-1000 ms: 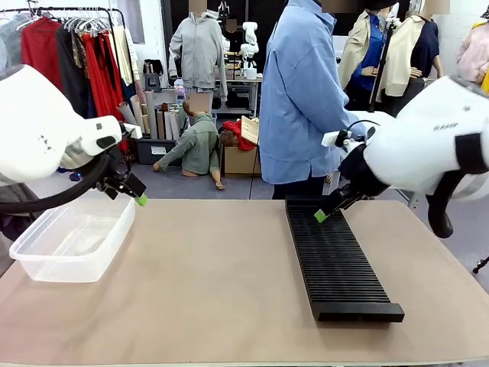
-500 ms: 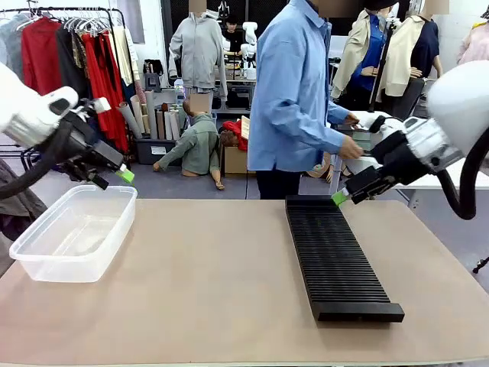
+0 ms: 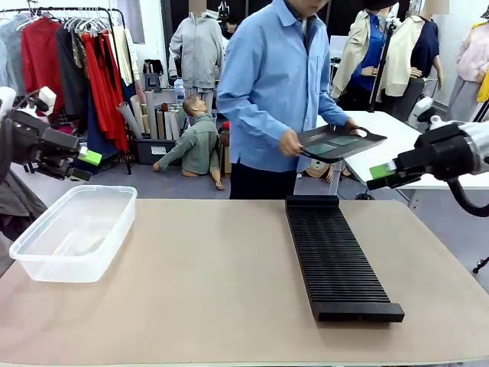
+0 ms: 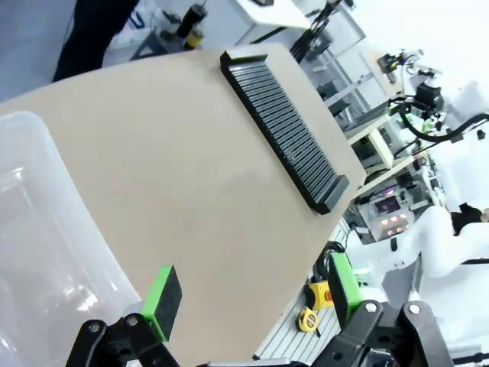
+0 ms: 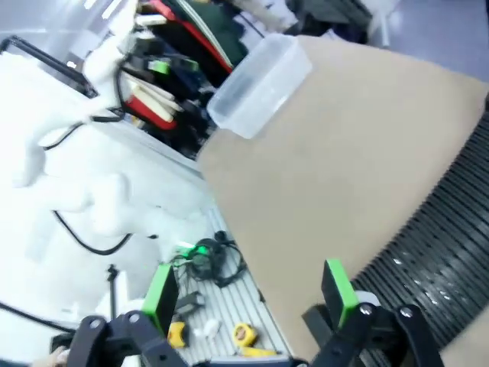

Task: Sort PCBs into racks and boxes based on the side picked up.
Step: Pick up the Blank PCB handed by the Human.

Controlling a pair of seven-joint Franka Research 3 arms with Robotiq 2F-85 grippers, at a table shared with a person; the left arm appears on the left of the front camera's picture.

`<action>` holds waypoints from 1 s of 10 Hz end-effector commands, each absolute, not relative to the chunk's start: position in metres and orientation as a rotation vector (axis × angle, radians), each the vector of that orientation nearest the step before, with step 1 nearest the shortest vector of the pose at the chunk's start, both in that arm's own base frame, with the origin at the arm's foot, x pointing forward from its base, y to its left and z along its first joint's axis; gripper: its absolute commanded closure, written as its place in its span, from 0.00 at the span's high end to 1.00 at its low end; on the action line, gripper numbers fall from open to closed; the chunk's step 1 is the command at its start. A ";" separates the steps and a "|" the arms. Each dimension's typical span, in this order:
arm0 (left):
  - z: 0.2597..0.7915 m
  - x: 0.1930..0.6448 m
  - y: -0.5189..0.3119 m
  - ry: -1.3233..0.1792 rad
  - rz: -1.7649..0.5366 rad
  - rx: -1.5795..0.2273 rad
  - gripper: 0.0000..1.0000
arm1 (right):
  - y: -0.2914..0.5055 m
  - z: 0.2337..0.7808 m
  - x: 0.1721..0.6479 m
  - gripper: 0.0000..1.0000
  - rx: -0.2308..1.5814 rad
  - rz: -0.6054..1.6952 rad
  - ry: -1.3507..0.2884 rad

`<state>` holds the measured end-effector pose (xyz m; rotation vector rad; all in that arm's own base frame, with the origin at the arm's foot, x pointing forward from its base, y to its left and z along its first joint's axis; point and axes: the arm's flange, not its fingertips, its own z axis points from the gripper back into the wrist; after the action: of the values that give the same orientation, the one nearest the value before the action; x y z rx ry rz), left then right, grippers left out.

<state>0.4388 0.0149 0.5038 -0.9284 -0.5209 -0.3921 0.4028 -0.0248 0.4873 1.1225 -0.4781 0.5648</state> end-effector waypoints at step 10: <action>0.466 0.452 0.056 -0.662 -0.382 -1.063 1.00 | -0.078 0.479 0.405 1.00 1.362 0.178 -0.255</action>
<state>0.4517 0.0562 0.4721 -1.0064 -0.6823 -0.4132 0.4085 -0.0863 0.4726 1.3706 -0.2229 0.2389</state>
